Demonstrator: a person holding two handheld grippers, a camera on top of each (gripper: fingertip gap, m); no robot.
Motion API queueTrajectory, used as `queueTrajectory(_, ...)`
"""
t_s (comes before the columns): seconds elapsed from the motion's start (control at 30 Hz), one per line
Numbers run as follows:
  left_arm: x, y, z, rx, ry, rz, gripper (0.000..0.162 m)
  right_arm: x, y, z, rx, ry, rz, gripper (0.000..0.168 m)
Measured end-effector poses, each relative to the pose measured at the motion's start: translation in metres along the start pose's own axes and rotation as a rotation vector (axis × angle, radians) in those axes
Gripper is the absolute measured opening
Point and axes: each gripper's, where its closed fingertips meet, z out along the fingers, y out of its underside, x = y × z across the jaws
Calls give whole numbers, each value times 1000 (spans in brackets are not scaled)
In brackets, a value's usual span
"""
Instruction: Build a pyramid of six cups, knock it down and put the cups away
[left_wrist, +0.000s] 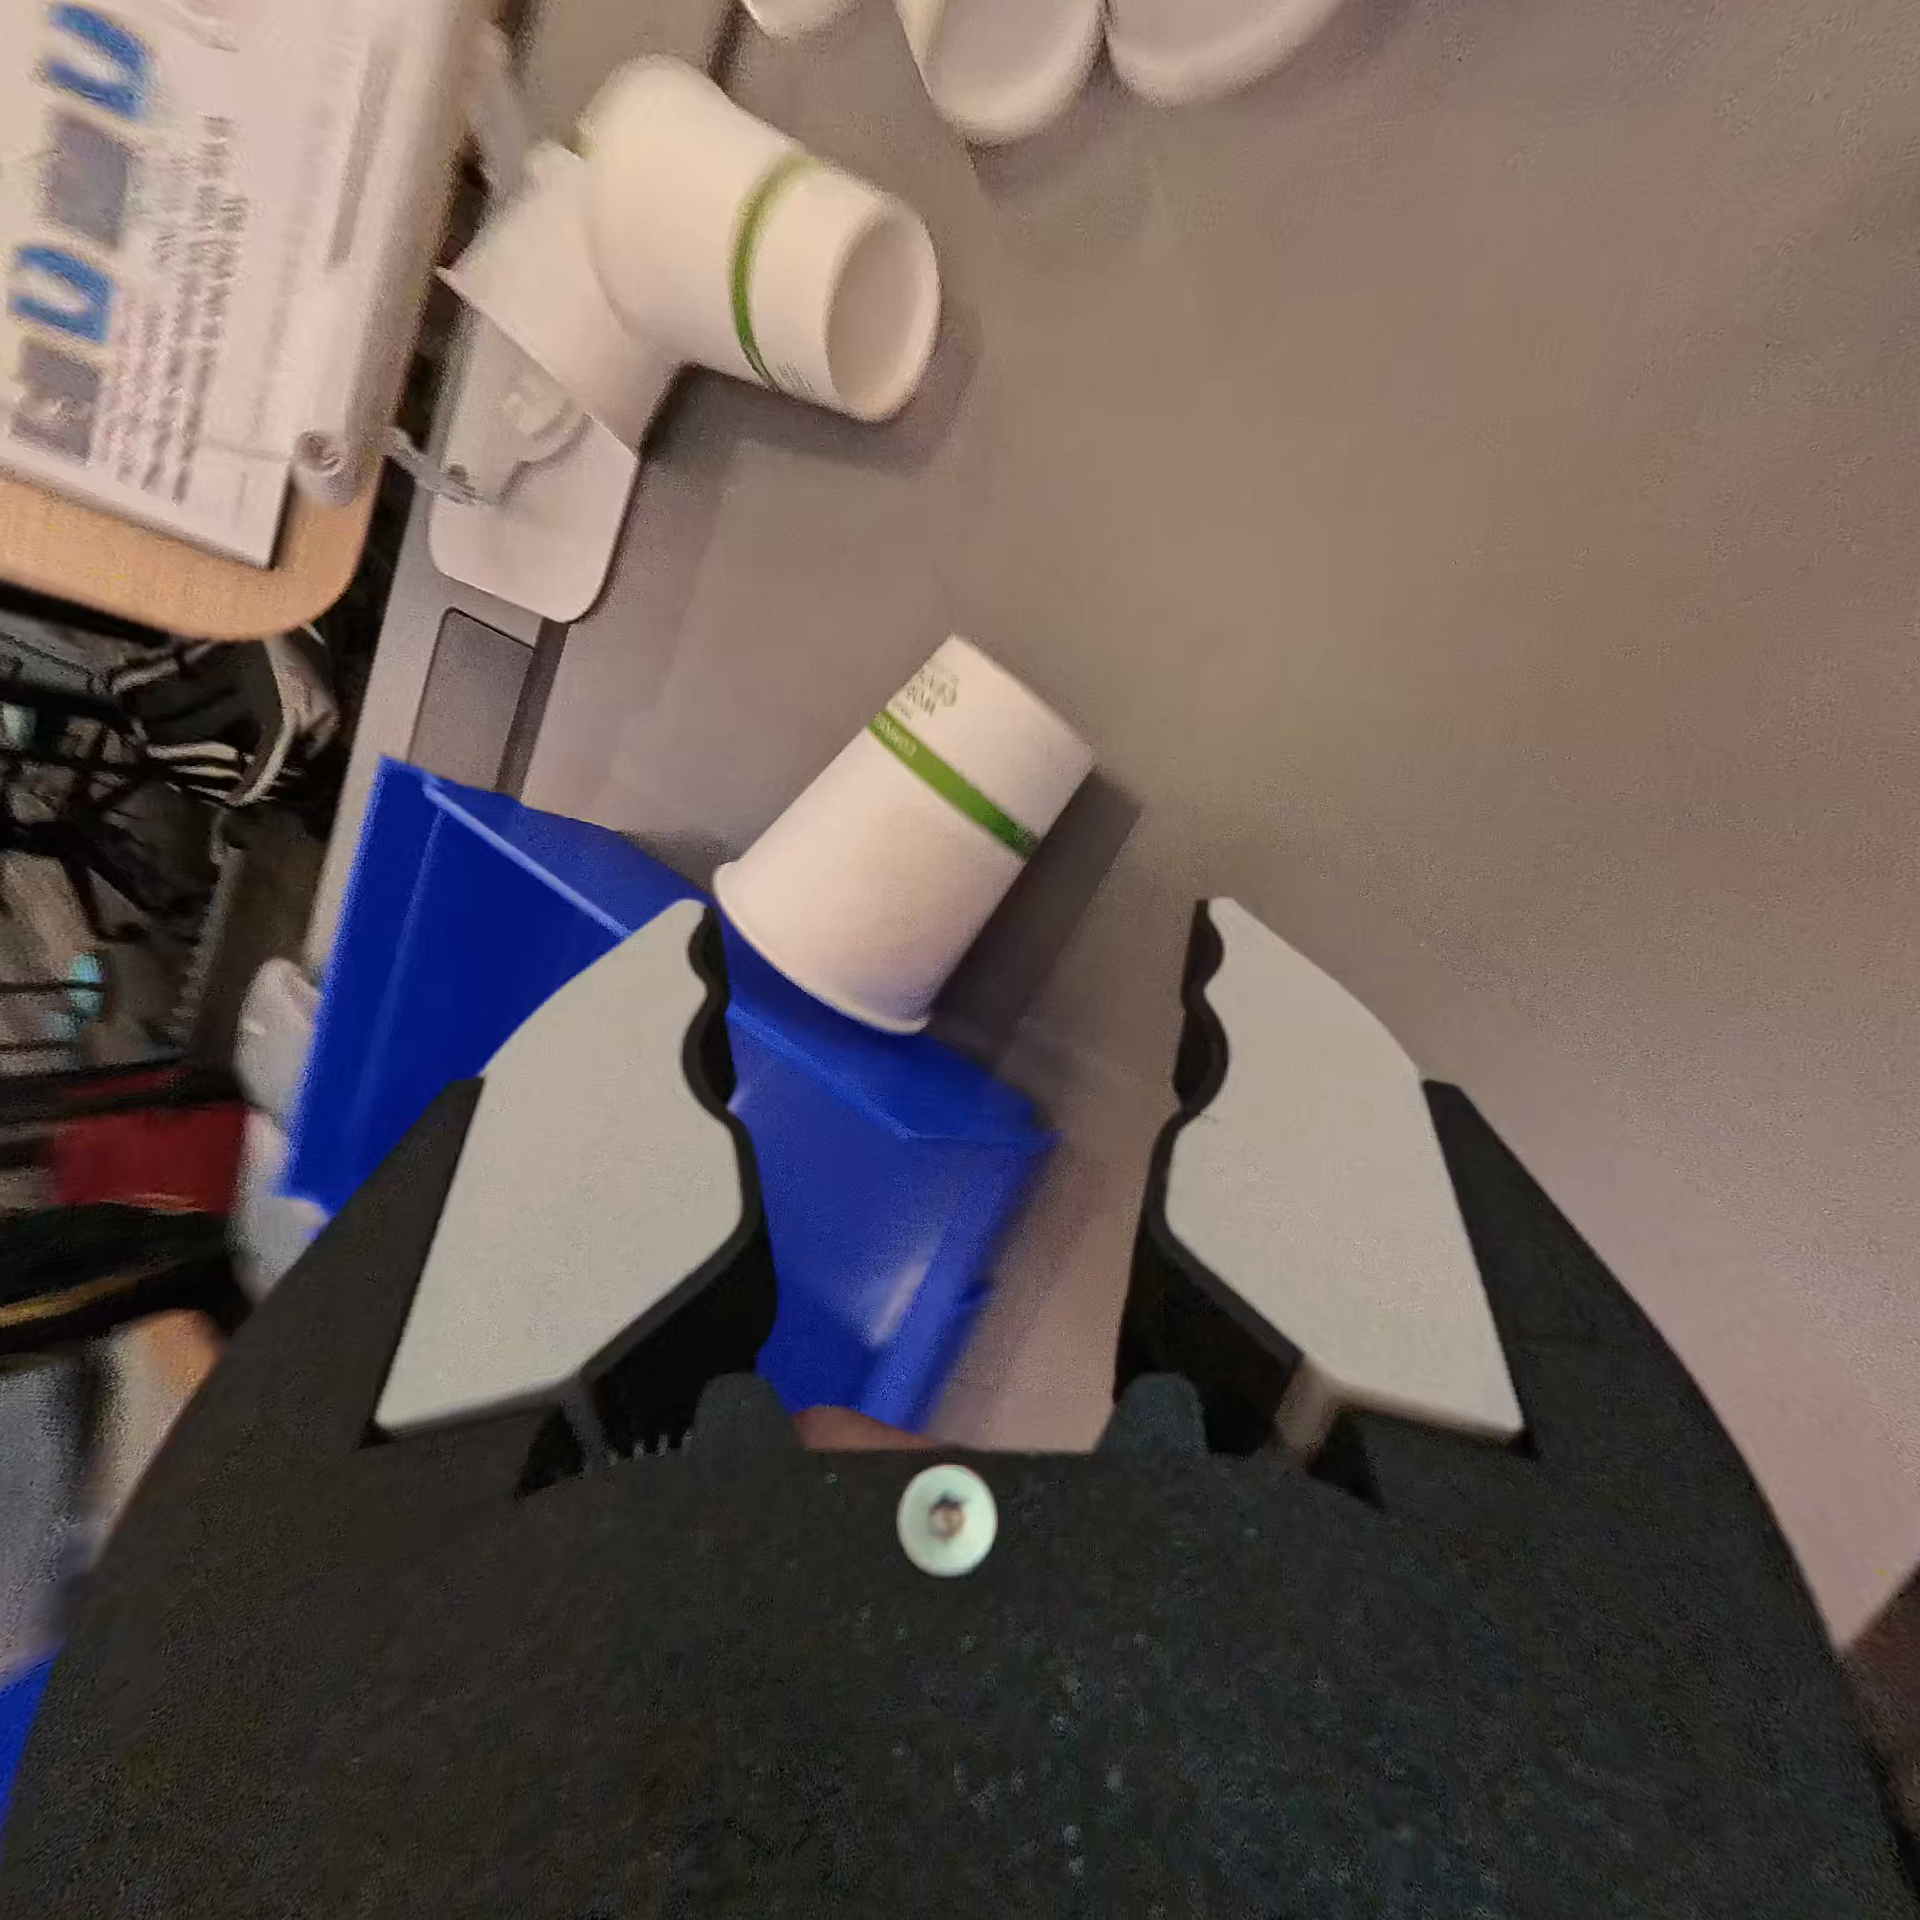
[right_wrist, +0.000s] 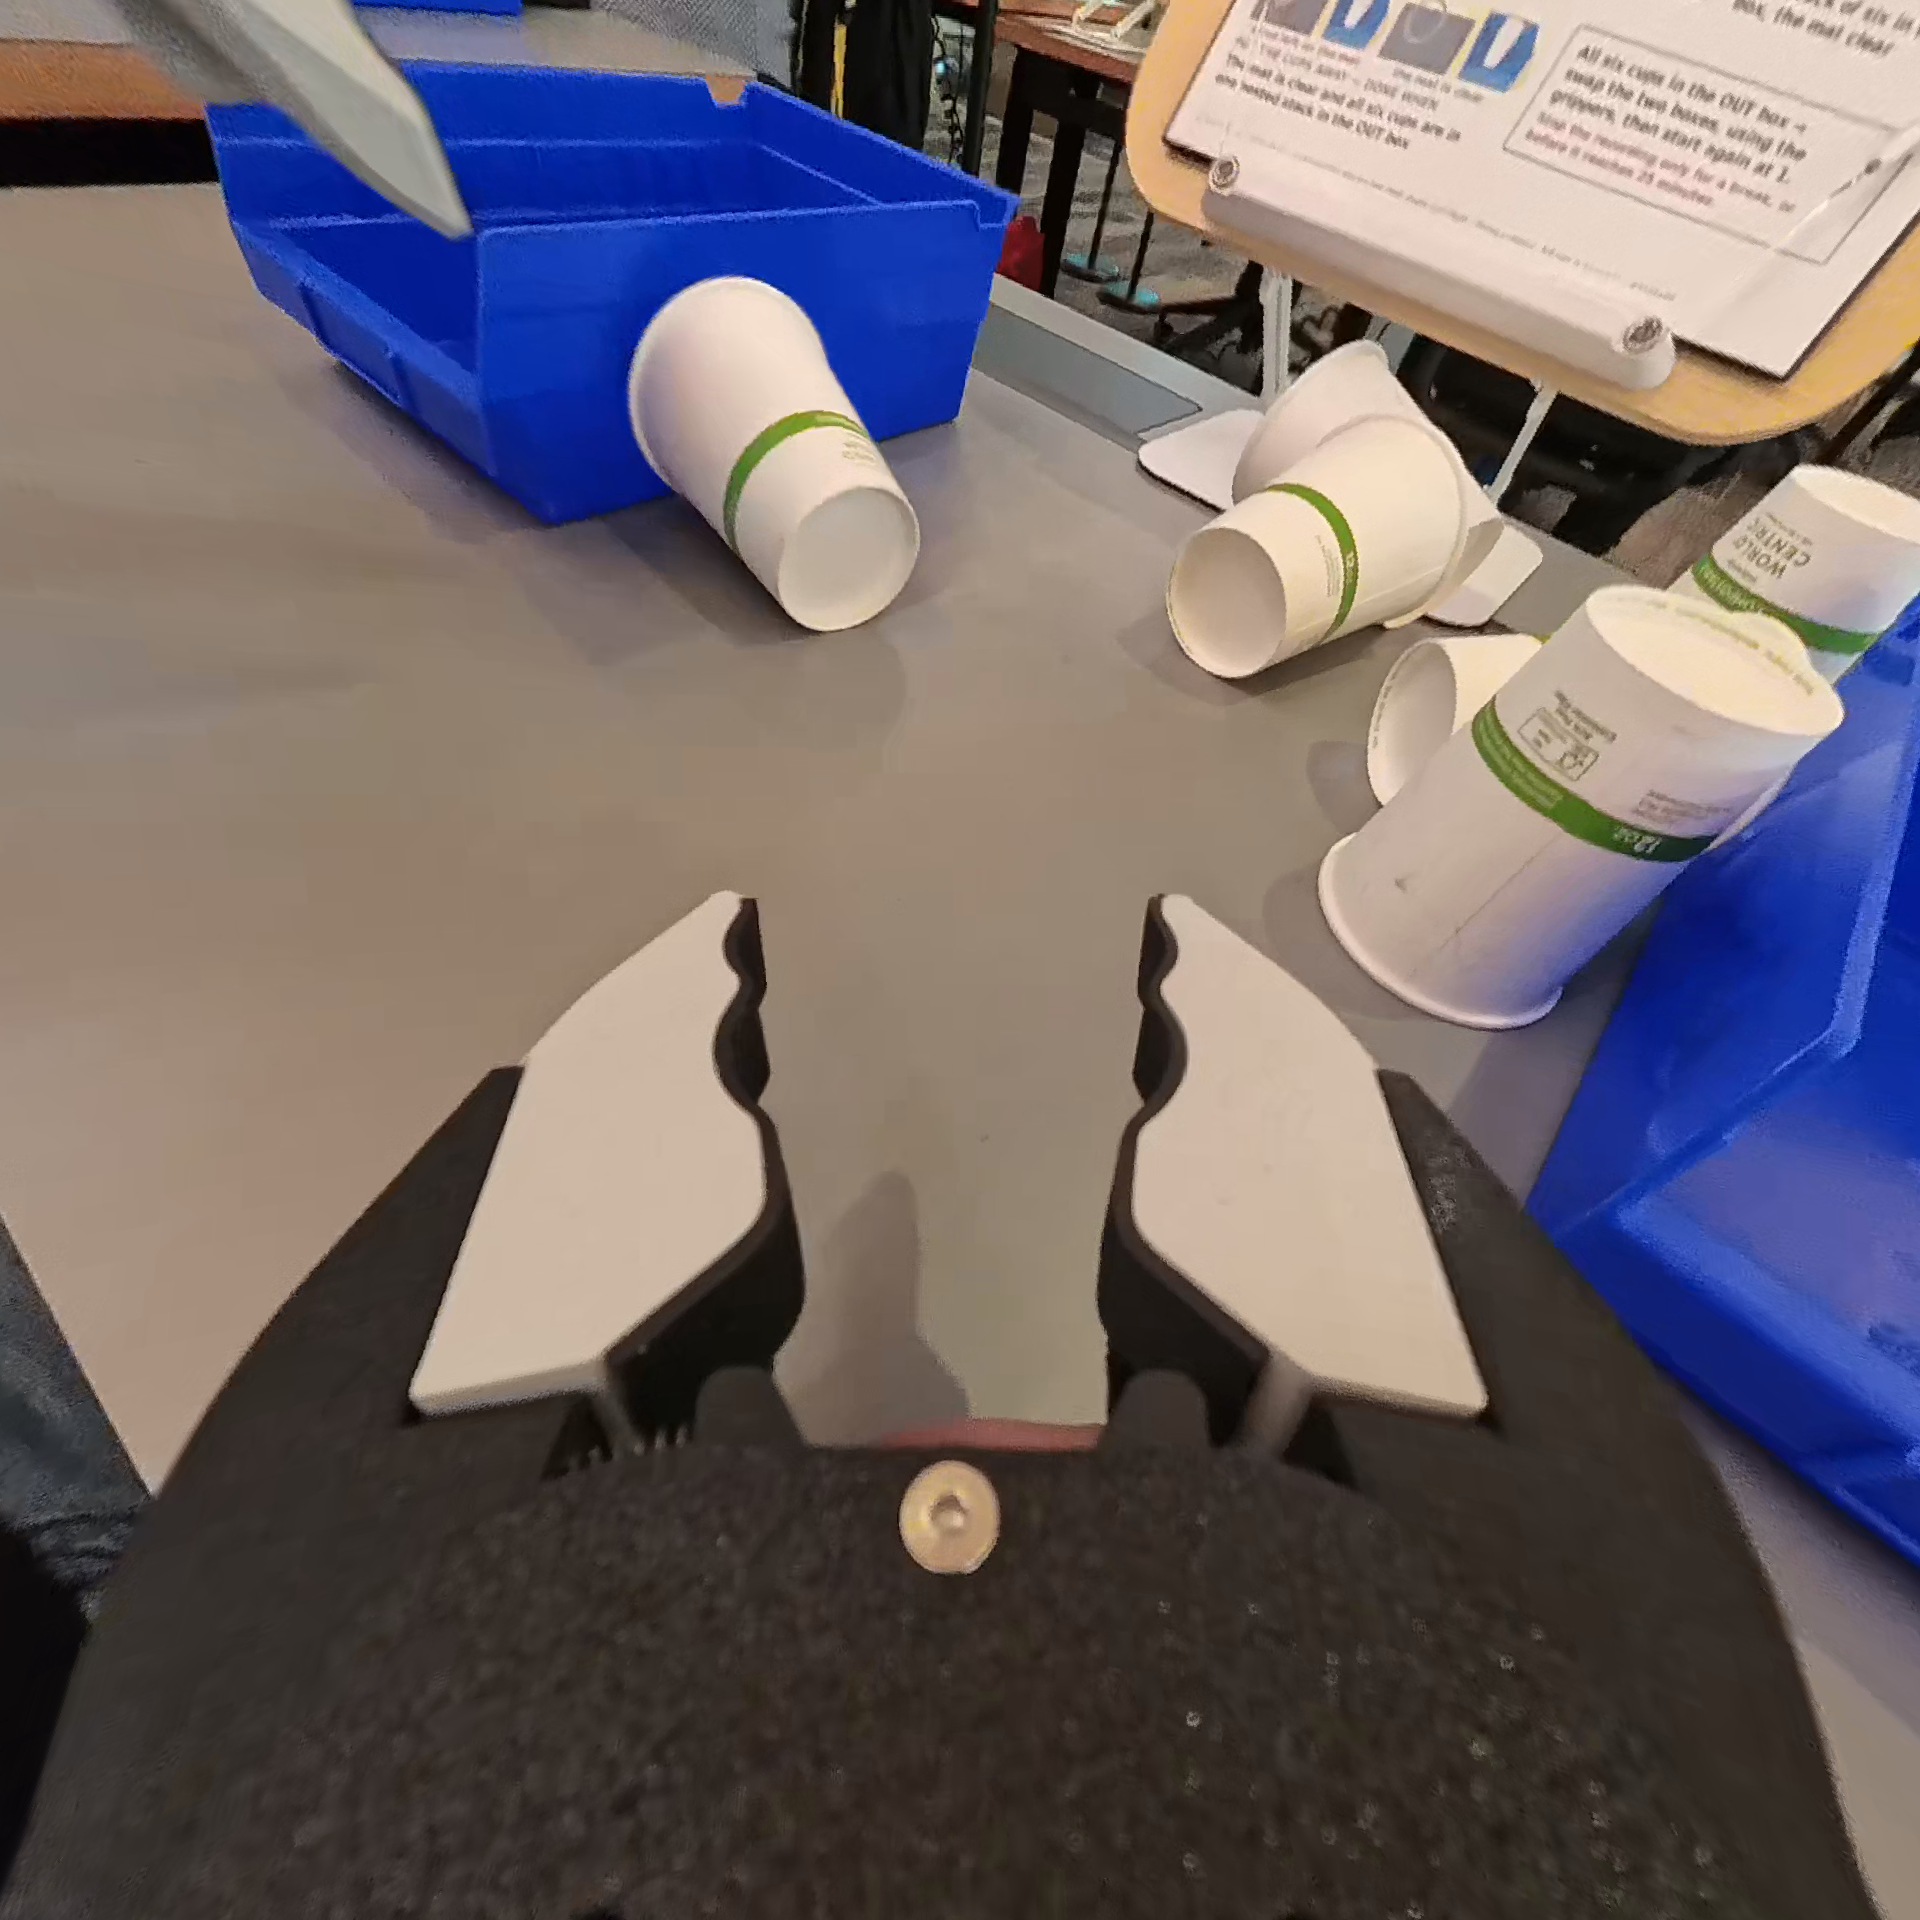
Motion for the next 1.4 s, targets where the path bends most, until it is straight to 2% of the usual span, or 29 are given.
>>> queueTrajectory(0.1, -17, 13, 35, -238, 89, 268, 87, 1, -2, -2, 3, 0, -48, 68)
queueTrajectory(0.17, -22, 16, 60, -331, 159, 388, 88, 2, 0, -1, -4, -6, -52, 68)
queueTrajectory(0.27, -25, 27, 96, -464, 270, 474, 91, 3, 5, 1, -14, -22, -29, 68)
queueTrajectory(0.37, -36, 48, 121, -604, 292, 557, 94, 4, 9, 3, -22, -43, 2, 67)
queueTrajectory(0.43, -41, 55, 134, -645, 283, 600, 96, 6, 12, 4, -24, -48, 12, 66)
queueTrajectory(0.5, -42, 60, 142, -674, 279, 633, 88, 7, 14, 5, -28, -56, 25, 66)
queueTrajectory(0.57, -42, 63, 146, -685, 277, 649, 89, 9, 15, 7, -30, -68, 45, 66)
queueTrajectory(0.83, -40, 41, 121, -523, 304, 429, 86, 13, 18, 7, -24, -99, 133, 64)
queueTrajectory(0.93, -46, 31, 99, -493, 255, 431, 86, 13, 10, 9, 14, -134, 172, 64)
queueTrajectory(1.07, -29, 8, 64, -477, 269, 477, 87, 9, -14, 20, 93, -215, 179, 66)
queueTrajectory(1.13, -14, -7, 51, -470, 290, 513, 87, 10, -26, 28, 113, -230, 134, 71)
queueTrajectory(1.27, 16, -41, 36, -447, 327, 571, 87, 8, -59, 40, 172, -250, 26, 90)
queueTrajectory(1.4, 40, -69, 30, -410, 357, 604, 87, -8, -79, 48, 195, -360, 44, 103)
